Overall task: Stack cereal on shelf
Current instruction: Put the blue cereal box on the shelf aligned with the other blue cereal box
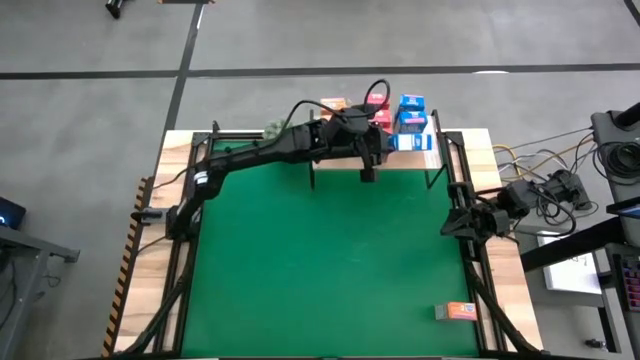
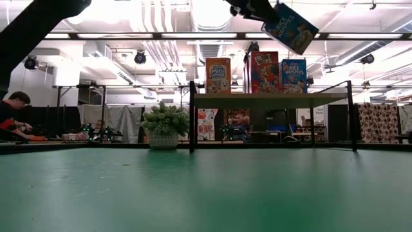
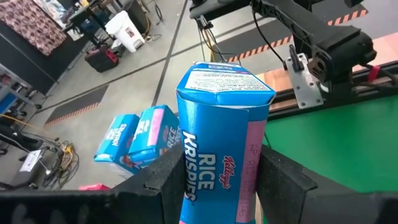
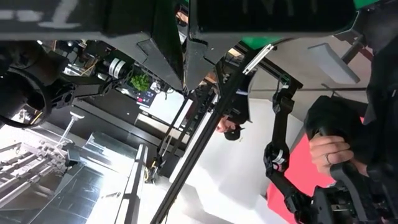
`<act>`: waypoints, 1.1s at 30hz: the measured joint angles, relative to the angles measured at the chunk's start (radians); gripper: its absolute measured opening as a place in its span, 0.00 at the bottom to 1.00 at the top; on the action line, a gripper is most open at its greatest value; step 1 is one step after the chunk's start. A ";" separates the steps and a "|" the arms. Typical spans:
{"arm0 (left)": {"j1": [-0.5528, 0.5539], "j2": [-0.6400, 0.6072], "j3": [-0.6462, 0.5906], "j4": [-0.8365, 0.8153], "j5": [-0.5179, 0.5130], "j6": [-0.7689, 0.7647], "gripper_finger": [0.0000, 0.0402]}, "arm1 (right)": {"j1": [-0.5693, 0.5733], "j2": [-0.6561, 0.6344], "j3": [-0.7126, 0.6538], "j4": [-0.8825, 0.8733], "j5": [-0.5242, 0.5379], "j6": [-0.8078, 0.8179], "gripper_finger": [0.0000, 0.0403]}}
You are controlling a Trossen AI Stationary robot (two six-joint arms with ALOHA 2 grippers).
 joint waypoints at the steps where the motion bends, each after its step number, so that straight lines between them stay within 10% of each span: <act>1: 0.000 0.004 0.000 0.002 0.004 -0.001 0.38 | 0.000 0.000 0.000 0.000 0.000 0.000 0.02; 14: -0.007 0.024 -0.001 0.005 0.015 -0.024 0.38 | 0.000 0.000 0.000 0.001 0.032 0.020 0.02; 21: -0.030 0.020 0.015 -0.099 0.015 -0.054 0.38 | 0.000 0.025 0.000 0.029 0.482 0.131 0.02; 33: -0.120 -0.028 0.015 -0.324 0.016 -0.105 0.38 | 0.000 0.208 0.263 -0.220 0.597 0.215 0.02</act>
